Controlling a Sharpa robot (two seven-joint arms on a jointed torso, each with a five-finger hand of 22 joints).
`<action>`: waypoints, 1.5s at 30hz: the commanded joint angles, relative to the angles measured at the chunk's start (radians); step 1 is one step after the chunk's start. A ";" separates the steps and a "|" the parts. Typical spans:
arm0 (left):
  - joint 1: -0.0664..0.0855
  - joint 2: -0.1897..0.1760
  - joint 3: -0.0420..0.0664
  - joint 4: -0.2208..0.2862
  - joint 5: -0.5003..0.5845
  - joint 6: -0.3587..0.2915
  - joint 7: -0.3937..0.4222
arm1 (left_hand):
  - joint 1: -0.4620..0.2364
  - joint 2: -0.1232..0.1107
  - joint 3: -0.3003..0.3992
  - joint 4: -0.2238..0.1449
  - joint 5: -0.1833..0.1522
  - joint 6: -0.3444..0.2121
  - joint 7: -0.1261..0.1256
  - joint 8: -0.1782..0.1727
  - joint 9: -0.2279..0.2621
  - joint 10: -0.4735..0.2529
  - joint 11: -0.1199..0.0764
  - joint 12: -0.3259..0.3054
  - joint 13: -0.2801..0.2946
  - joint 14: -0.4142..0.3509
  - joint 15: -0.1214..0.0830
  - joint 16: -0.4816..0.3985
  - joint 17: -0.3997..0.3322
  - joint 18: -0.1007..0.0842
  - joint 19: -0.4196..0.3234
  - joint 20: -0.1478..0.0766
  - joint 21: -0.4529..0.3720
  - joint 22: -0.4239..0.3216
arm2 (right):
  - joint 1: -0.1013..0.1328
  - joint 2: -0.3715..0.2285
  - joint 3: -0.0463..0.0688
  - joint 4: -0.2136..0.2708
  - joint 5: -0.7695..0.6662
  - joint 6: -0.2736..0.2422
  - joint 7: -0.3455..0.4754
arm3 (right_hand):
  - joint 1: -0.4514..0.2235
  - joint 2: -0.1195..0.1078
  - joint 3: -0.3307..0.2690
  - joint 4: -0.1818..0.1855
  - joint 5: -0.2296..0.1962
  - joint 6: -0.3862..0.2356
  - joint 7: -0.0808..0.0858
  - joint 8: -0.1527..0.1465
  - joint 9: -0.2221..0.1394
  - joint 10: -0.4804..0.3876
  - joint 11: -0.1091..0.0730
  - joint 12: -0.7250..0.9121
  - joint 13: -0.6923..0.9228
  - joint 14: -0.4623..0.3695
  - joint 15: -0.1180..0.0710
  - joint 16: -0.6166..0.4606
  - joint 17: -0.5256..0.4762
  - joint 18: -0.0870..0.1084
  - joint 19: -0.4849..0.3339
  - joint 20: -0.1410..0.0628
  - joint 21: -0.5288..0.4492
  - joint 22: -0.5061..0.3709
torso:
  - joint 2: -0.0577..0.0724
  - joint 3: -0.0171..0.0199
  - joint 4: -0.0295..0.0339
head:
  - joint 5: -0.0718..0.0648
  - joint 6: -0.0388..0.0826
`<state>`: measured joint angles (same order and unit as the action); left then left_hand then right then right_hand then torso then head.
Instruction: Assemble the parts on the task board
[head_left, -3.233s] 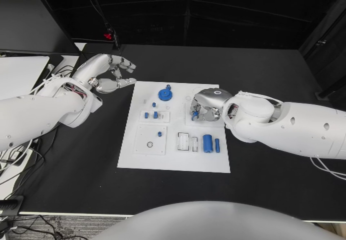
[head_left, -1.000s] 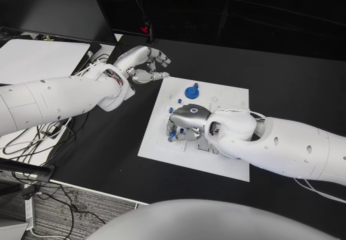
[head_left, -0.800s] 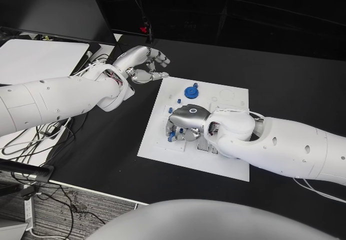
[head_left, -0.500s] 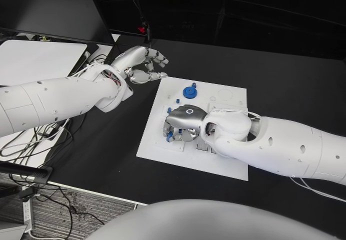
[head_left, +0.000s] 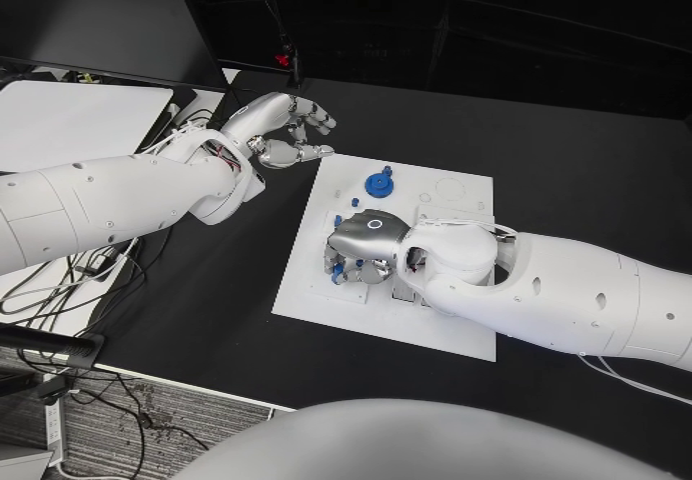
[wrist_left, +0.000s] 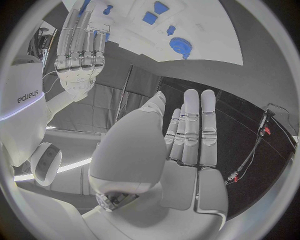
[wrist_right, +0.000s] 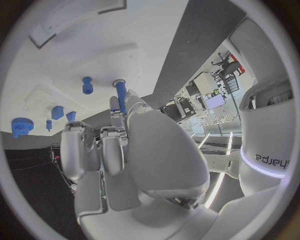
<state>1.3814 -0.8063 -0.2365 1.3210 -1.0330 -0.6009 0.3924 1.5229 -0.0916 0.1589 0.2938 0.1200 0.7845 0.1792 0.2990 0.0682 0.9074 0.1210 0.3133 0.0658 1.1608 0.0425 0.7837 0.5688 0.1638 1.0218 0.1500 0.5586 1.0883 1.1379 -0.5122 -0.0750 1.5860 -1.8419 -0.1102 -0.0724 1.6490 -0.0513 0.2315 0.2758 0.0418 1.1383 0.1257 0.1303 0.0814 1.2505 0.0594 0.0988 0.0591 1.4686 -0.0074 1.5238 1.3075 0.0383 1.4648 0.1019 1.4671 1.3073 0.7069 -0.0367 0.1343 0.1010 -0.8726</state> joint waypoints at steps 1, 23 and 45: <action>0.002 0.001 0.001 0.001 0.005 0.003 0.006 | -0.001 0.008 -0.006 -0.002 0.004 0.006 0.000 -0.002 0.001 0.005 -0.001 0.004 -0.001 0.006 0.001 -0.006 -0.001 0.018 0.007 -0.004 -0.004 -0.002 | 0.000 -0.001 -0.001 0.001 -0.028 0.049 -0.030 | 0.006 0.005 0.006 -0.002 0.006 0.006 0.000 0.002 0.000 0.001 0.005 -0.007 0.001 0.071 -0.001 0.005 0.097 -0.004 0.031 -0.004 -0.003 0.188 | 0.000 0.0001 -0.0005 | -0.001 0.000; 0.001 0.005 0.001 -0.007 0.005 0.007 0.006 | -0.001 0.008 -0.006 -0.002 0.004 0.006 0.000 -0.002 0.001 0.005 -0.001 0.004 -0.001 0.006 0.001 -0.006 -0.001 0.018 0.007 -0.004 -0.004 -0.002 | -0.003 -0.012 -0.002 0.010 -0.036 0.059 -0.046 | 0.003 0.003 0.008 -0.001 0.006 0.002 0.003 -0.003 -0.002 -0.003 0.008 -0.016 0.001 0.070 0.001 0.004 0.094 -0.003 0.029 -0.002 -0.006 0.186 | 0.001 0.0000 0.0000 | -0.015 0.000; 0.001 0.005 0.001 -0.005 0.005 0.009 0.009 | -0.001 0.008 -0.006 -0.002 0.005 0.006 0.000 -0.002 0.000 0.005 -0.001 0.004 -0.001 0.007 0.001 -0.006 -0.001 0.018 0.008 -0.004 -0.005 -0.002 | -0.004 -0.068 -0.001 0.043 0.213 -0.303 0.074 | -0.182 -0.113 -0.127 0.015 0.007 -0.271 0.097 -0.063 -0.015 -0.265 0.095 -0.011 0.009 0.020 0.073 -0.065 -0.128 0.022 -0.027 0.065 -0.094 0.126 | -0.001 0.0002 -0.0006 | -0.030 0.000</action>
<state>1.3811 -0.8021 -0.2366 1.3148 -1.0330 -0.5958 0.3924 1.5229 -0.0916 0.1589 0.2938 0.1200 0.7845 0.1792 0.2990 0.0682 0.9074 0.1210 0.3128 0.0659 1.1608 0.0425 0.7837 0.5690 0.1638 1.0254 0.1464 0.5586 1.0883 1.1325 -0.5696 -0.0770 1.6208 -1.7852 -0.2422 -0.0634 1.4681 -0.1706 0.0984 0.2920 0.0493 0.8726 0.2240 0.0645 0.0653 0.9911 0.1540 0.0850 0.0671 1.4668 0.0592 1.4637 1.1942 0.0481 1.4452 0.1687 1.3787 1.3073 0.7068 -0.0369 0.1343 0.0752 -0.8725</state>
